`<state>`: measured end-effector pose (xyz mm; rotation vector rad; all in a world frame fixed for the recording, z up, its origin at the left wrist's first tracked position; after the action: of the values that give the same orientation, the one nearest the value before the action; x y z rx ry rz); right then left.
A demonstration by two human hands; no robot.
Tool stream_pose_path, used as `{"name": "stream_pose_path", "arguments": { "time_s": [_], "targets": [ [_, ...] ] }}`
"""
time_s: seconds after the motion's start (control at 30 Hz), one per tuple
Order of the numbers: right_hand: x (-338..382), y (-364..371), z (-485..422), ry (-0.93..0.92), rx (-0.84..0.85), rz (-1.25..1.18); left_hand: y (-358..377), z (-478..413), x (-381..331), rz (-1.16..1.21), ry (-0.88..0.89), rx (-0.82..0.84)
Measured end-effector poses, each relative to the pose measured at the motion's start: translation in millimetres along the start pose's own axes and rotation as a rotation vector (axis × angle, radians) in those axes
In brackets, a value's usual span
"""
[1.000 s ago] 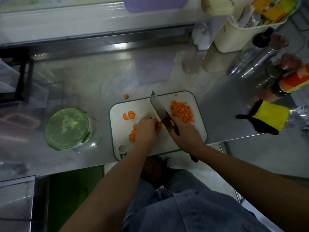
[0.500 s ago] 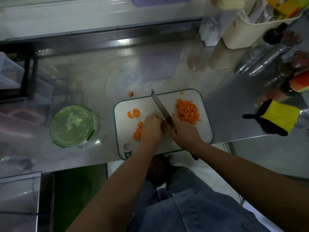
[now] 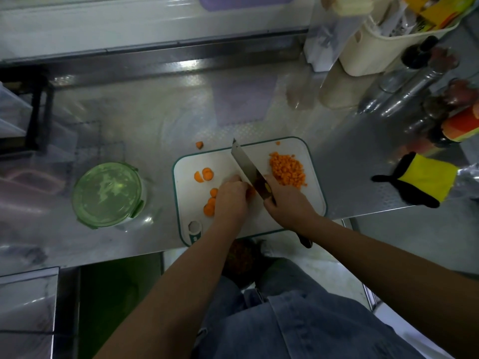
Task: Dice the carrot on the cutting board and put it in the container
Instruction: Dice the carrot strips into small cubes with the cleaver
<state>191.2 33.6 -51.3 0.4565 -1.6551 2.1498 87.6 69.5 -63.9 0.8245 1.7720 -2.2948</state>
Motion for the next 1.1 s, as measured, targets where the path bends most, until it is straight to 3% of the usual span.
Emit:
{"name": "stream_pose_path", "arguments": {
  "time_s": [0.67,1.1],
  "targets": [
    [-2,-5,4,0.010,-0.079,-0.065,1,2,4,-0.032,-0.034,-0.001],
    [11,2,13,0.059,0.003,-0.015,-3,3,3,-0.074,-0.040,-0.021]
  ]
}}
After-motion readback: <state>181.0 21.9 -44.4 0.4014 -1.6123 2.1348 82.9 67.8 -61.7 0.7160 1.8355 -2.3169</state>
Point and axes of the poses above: each hand's wrist, its own z-axis away from the middle knuckle, its own y-axis out of the palm, x = y × z, the point moved 10 cm from there along -z, towards the middle knuckle, and after that the axes turned 4 degrees about y, right-handed, at the moved point
